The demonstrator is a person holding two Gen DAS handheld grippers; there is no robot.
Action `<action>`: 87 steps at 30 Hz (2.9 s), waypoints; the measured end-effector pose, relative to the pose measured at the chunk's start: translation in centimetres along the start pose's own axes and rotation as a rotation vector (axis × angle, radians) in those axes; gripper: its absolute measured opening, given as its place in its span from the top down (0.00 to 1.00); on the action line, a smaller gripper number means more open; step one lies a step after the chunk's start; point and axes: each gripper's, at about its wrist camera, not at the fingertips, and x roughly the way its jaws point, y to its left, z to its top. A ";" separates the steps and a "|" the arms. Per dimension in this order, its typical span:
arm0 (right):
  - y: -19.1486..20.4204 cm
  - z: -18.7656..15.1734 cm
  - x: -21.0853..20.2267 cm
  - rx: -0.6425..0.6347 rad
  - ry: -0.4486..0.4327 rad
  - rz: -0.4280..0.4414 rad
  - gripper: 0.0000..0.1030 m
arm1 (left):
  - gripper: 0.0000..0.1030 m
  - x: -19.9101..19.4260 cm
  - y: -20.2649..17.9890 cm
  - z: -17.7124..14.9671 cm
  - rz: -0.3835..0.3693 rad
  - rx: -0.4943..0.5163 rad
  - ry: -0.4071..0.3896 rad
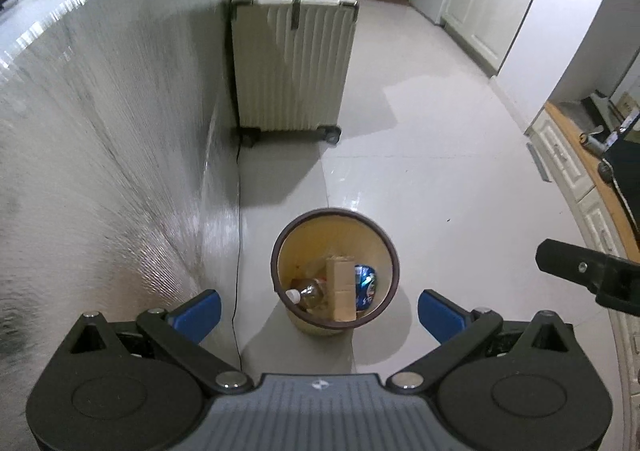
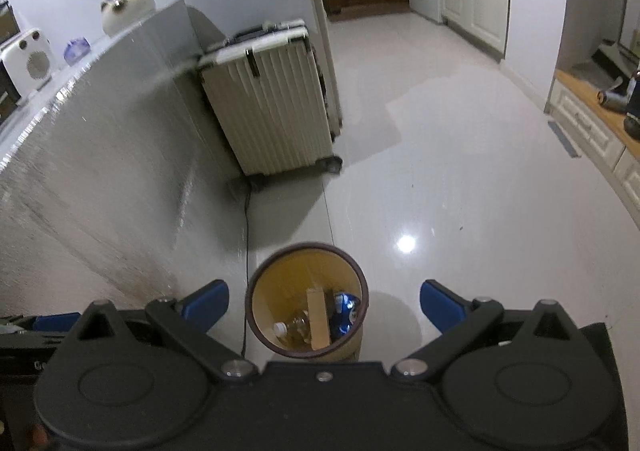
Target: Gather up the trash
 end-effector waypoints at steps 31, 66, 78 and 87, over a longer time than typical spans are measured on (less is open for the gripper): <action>3.7 -1.5 -16.7 -0.067 -0.249 0.070 0.00 | 0.00 -19.2 2.9 -3.4 -0.021 0.022 -0.287; 8.2 -7.2 -19.7 -0.181 -0.215 0.004 0.00 | 0.00 -21.8 6.5 -9.3 0.049 -0.011 -0.279; 8.6 -7.5 -19.4 -0.161 -0.196 -0.026 0.00 | 0.00 -21.8 7.5 -10.0 0.062 -0.023 -0.272; 8.7 -7.4 -19.2 -0.160 -0.193 -0.031 0.00 | 0.00 -21.7 7.5 -9.8 0.061 -0.025 -0.272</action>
